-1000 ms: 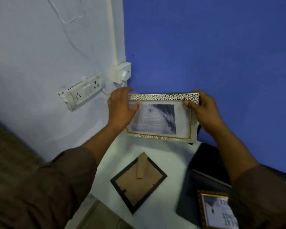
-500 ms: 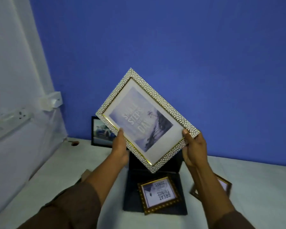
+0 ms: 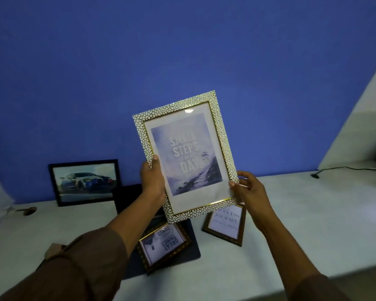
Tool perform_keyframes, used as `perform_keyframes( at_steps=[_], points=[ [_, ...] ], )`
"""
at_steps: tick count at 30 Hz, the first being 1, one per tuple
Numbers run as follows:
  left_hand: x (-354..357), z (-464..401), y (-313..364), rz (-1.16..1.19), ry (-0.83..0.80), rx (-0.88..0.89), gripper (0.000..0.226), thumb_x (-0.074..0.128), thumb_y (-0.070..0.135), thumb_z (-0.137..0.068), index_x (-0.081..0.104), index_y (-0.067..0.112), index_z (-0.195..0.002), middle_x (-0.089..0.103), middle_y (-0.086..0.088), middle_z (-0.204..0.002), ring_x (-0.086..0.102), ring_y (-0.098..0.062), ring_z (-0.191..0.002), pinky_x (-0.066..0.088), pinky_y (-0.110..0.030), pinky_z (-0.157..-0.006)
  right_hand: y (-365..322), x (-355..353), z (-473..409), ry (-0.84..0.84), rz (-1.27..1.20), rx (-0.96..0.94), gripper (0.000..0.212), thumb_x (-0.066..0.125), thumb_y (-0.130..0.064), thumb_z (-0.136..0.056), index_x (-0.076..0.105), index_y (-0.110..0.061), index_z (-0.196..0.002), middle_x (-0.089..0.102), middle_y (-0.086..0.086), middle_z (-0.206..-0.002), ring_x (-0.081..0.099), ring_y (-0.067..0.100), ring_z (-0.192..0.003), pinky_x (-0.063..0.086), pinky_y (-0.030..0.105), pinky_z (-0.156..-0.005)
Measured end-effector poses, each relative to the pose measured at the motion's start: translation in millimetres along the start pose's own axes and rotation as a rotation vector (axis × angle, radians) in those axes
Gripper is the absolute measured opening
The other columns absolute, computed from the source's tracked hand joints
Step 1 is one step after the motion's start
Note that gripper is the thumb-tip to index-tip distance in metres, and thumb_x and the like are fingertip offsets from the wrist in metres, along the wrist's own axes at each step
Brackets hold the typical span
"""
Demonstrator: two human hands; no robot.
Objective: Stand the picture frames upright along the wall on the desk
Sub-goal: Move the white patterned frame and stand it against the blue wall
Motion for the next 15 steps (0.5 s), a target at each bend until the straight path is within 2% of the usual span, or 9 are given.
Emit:
perform_keyframes(
  at_steps=[3,6,8,10,13,15],
  points=[
    [49,-11,-2,-0.098,-0.024,0.073,0.042,0.049,0.048,-0.099,0.06,0.013,-0.121,0.066,-0.007,-0.125,0.064,-0.027,-0.113,0.052,-0.046,-0.104,5,-25,-37,0.064,0.231,-0.101,0.025,0.061,-0.033,-0.099,0.064,-0.025,-0.122,0.074,-0.001,-0.107,0.072,0.014,-0.094,0.06,0.031,-0.076],
    [103,-31,-8,-0.201,-0.082,0.184,0.041,0.048,0.047,-0.101,0.059,0.011,-0.119,0.066,-0.008,-0.121,0.063,-0.027,-0.11,0.052,-0.041,-0.099,14,-47,-98,0.091,0.443,-0.185,0.018,0.06,-0.031,-0.1,0.068,-0.018,-0.109,0.075,0.004,-0.095,0.071,0.021,-0.087,0.058,0.039,-0.077],
    [136,-47,-16,-0.281,-0.092,0.229,0.043,0.046,0.047,-0.102,0.057,0.009,-0.12,0.063,-0.01,-0.123,0.06,-0.029,-0.112,0.05,-0.041,-0.099,25,-59,-144,0.097,0.53,-0.185,0.018,0.062,-0.031,-0.099,0.069,-0.014,-0.102,0.075,0.004,-0.092,0.07,0.023,-0.086,0.056,0.037,-0.073],
    [175,-68,-35,-0.325,-0.103,0.248,0.041,0.044,0.045,-0.104,0.055,0.009,-0.119,0.062,-0.01,-0.122,0.059,-0.027,-0.111,0.049,-0.041,-0.099,42,-74,-197,0.084,0.532,-0.166,0.015,0.064,-0.026,-0.098,0.07,-0.014,-0.106,0.074,0.004,-0.097,0.07,0.023,-0.089,0.056,0.036,-0.076],
    [215,-92,-71,-0.367,-0.111,0.219,0.036,0.042,0.042,-0.107,0.053,0.011,-0.122,0.06,-0.002,-0.118,0.058,-0.022,-0.109,0.045,-0.034,-0.092,76,-87,-260,0.045,0.474,-0.117,0.019,0.066,-0.018,-0.096,0.067,-0.017,-0.115,0.073,0.005,-0.105,0.071,0.027,-0.093,0.062,0.049,-0.083],
    [237,-114,-99,-0.452,-0.094,0.224,0.039,0.04,0.042,-0.107,0.053,0.011,-0.128,0.058,0.002,-0.121,0.055,-0.017,-0.109,0.04,-0.029,-0.093,103,-92,-302,-0.003,0.465,-0.073,0.018,0.067,-0.015,-0.095,0.067,-0.017,-0.113,0.072,0.006,-0.103,0.071,0.027,-0.092,0.062,0.051,-0.082]
  ],
)
Point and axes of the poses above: each hand's wrist, its own z-axis away from the middle knuckle, its own x-axis out of the palm, y = z × x, the point moved 3 cm from there along -z, towards the middle knuckle
